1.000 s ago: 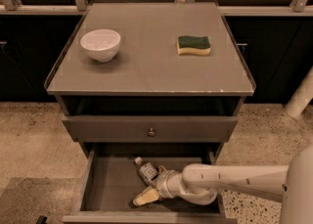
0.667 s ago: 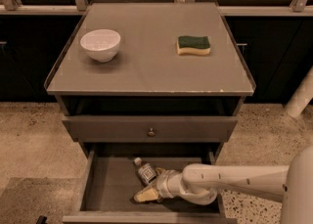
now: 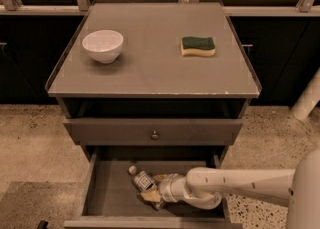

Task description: Pick blue plastic bottle from middle drawer and place on counter

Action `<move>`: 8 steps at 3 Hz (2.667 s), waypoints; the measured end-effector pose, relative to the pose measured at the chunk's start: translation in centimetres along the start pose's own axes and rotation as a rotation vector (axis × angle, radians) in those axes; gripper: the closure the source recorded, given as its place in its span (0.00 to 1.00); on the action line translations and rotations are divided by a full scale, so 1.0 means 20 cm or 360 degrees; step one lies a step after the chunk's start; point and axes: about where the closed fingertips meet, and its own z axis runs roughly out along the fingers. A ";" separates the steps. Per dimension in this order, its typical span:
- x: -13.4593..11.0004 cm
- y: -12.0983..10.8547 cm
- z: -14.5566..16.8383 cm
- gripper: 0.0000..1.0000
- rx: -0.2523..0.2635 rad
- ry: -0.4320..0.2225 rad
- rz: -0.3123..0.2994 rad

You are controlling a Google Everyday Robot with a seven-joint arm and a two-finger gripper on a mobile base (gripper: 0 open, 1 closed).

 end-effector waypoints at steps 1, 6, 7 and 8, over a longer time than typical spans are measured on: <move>0.00 0.00 0.00 0.89 0.0000 0.0000 0.0000; -0.04 -0.05 -0.45 1.00 -0.0292 -0.0160 -0.0096; -0.06 -0.05 -0.68 1.00 -0.0404 -0.0101 -0.0151; -0.12 0.01 -0.99 1.00 -0.0498 -0.0099 -0.0224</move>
Offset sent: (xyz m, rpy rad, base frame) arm 0.0000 0.0000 0.0000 0.0000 0.0000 0.0000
